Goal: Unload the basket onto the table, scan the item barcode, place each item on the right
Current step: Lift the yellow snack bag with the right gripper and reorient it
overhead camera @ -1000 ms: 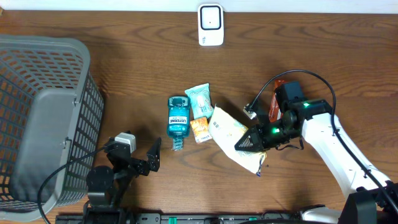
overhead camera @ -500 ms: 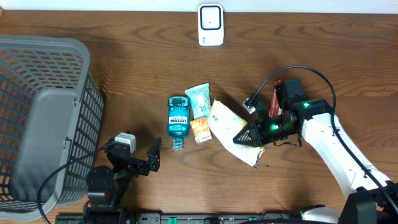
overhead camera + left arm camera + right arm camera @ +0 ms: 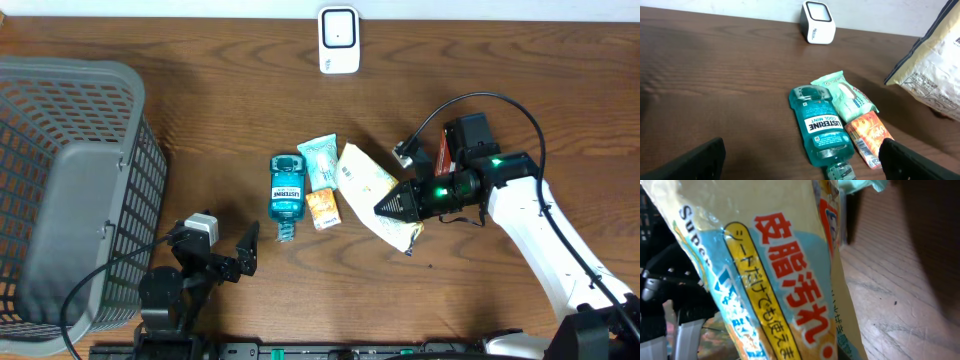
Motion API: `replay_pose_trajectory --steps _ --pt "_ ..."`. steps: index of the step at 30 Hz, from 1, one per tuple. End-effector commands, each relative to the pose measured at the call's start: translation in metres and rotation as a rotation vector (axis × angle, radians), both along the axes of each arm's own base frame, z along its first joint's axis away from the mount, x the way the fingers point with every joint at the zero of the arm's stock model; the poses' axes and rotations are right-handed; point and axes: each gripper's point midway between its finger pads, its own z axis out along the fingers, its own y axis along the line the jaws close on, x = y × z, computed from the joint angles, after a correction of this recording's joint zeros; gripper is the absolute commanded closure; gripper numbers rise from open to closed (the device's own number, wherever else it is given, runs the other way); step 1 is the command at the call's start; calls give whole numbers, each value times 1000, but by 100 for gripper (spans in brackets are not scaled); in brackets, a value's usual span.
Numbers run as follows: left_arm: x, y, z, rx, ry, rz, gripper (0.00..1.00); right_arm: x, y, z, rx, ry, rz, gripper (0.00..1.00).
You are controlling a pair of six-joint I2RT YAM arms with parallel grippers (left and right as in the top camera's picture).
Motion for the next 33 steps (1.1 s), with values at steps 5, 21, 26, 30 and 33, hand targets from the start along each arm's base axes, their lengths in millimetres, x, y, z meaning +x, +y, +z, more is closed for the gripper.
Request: replay_pose_trajectory --steps 5,21,26,30,33 --pt "-3 -1 -14 0 48 -9 2 12 -11 -1 -79 -45 -39 99" --pt "-3 -1 -14 0 48 -9 2 22 -16 -2 -113 -33 -113 99" --pt "-3 -1 -14 0 48 -9 2 22 -18 12 -127 -17 -126 99" --pt "-3 -1 -14 0 48 -9 2 6 -11 35 -68 31 -98 99" --pt "-3 -1 -14 0 48 -9 2 -22 4 57 82 57 24 99"
